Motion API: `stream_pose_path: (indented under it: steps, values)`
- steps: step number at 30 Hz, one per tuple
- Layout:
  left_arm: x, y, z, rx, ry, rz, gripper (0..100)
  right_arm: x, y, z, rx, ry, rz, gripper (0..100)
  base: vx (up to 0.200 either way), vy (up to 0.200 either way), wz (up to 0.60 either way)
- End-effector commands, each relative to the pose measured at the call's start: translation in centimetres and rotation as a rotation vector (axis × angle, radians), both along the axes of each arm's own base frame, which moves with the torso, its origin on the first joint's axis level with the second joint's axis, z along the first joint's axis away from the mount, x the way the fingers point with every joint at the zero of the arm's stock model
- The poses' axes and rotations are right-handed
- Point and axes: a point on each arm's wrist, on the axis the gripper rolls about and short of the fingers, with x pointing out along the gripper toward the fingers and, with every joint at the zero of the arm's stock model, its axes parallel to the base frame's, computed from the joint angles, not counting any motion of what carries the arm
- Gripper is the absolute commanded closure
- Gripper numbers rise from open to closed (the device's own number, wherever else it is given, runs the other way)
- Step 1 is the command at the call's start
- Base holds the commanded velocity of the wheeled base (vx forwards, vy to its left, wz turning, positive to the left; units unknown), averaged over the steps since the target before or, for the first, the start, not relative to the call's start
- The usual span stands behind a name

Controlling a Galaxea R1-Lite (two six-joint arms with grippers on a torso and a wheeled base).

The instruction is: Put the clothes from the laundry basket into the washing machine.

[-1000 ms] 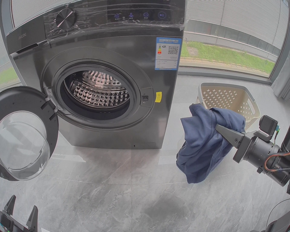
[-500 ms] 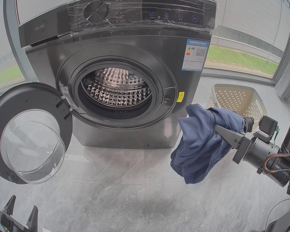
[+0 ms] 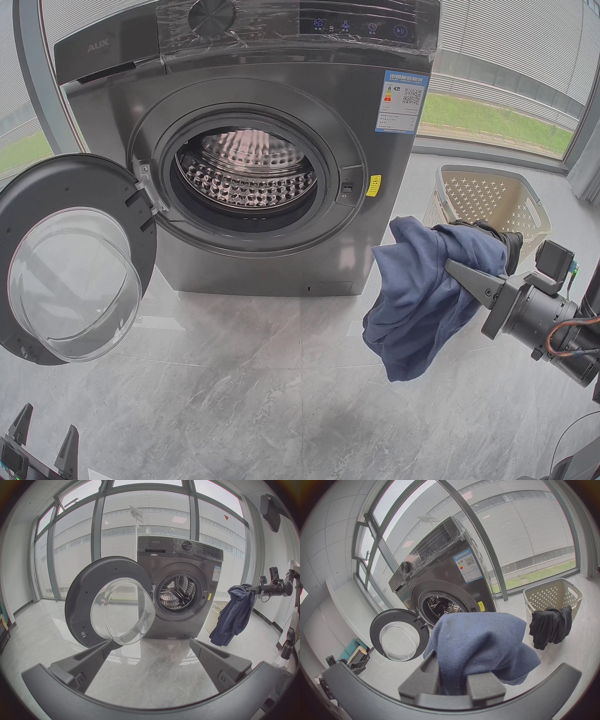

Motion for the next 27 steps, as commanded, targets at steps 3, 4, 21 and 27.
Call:
stream_pose_path:
  steps: [3,4,21,27]
  values:
    - [0.02,0.0,-0.48,0.0,0.002,-0.001,0,0.14,0.12,-0.12,-0.002,0.005,0.0,100,0.0,0.133,0.0]
    - [0.02,0.0,-0.48,0.0,0.002,-0.001,0,0.2,0.17,-0.25,-0.006,0.01,0.0,100,0.0,0.2,0.0]
    - [0.02,0.0,-0.48,0.0,0.002,0.0,0,0.25,0.18,-0.36,0.002,0.021,0.0,100,0.0,0.141,0.0]
    - [0.02,0.0,-0.48,0.0,0.002,0.0,0,0.43,0.45,-1.02,-0.015,0.044,0.005,100,0.0,0.0,0.0]
